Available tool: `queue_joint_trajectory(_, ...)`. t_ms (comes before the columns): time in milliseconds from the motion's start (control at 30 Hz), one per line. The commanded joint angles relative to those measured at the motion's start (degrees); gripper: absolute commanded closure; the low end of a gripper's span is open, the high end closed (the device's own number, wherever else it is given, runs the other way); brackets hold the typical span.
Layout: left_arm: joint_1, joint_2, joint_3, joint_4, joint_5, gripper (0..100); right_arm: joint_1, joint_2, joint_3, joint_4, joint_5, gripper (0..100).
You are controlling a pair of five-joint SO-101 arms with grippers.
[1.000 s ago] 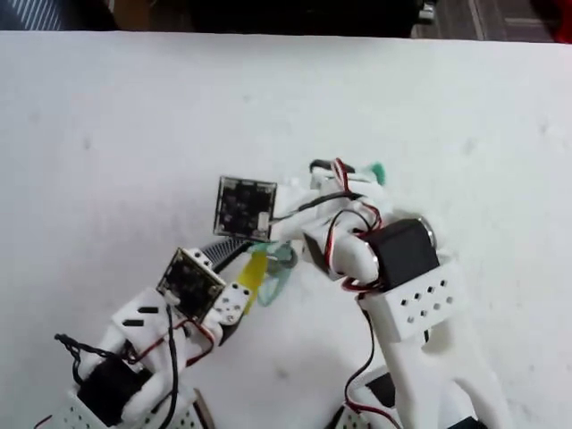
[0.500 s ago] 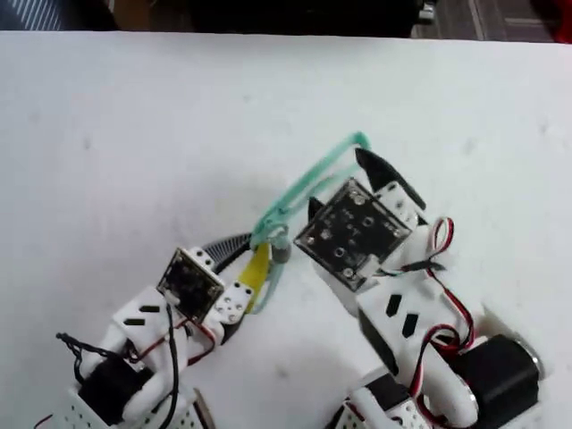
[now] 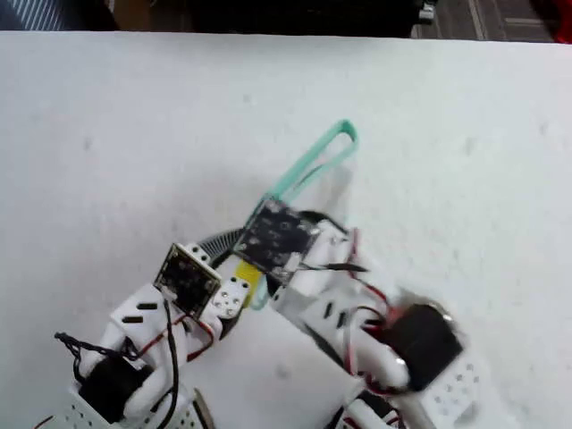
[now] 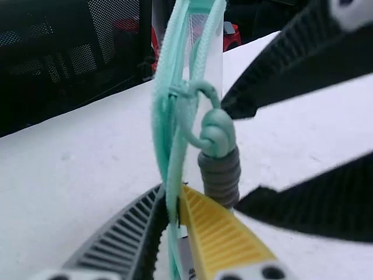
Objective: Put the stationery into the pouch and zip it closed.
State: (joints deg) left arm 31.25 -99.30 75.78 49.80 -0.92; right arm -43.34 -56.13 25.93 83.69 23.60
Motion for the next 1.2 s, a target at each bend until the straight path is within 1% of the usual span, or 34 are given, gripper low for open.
queue_joint_trajectory(0, -0.40, -0.66, -0.70, -1.67, -0.44, 98, -0.75, -0.84, 1.49, -2.42, -0.44, 77.2)
queue_joint_trajectory(233, -0.40, -0.66, -0.70, -1.49, -0.44, 98, -0.66, -0.31, 1.67, -6.11, -0.44, 77.2)
queue_joint_trajectory(600, -0.40, -0.66, -0.62, -1.49, -0.44, 98, -0.75, -0.31, 1.58, -6.64, -0.62, 77.2)
queue_joint_trajectory(667, -0.31, -0.66, -0.62, -1.49, -0.44, 98, -0.75, -0.22, 1.93, -8.22, -0.97, 77.4)
queue_joint_trajectory(733, -0.31, -0.66, -0.62, -1.49, -0.44, 98, -0.75, -0.31, 2.90, -11.03, -1.05, 80.5)
queue_joint_trajectory(867, -0.31, -0.66, -0.62, -1.49, -0.44, 98, -0.75, -0.31, 6.68, -17.36, -1.05, 93.7)
queue_joint_trajectory(900, -0.31, -0.66, -0.62, -1.49, -0.44, 98, -0.75, -0.31, 7.47, -18.24, -1.05, 95.1)
queue_joint_trajectory(967, -0.31, -0.66, -0.62, -1.49, -0.44, 98, -0.75, -0.75, 7.91, -18.95, -1.05, 93.7)
queue_joint_trajectory(1100, -0.22, -0.66, 0.62, -2.02, -0.44, 98, -0.75, -0.31, 7.82, -19.03, -1.05, 87.2)
queue_joint_trajectory(1167, -0.22, -0.66, 0.62, -2.02, -0.44, 98, -0.75, -0.31, 8.18, -19.47, -0.79, 91.0)
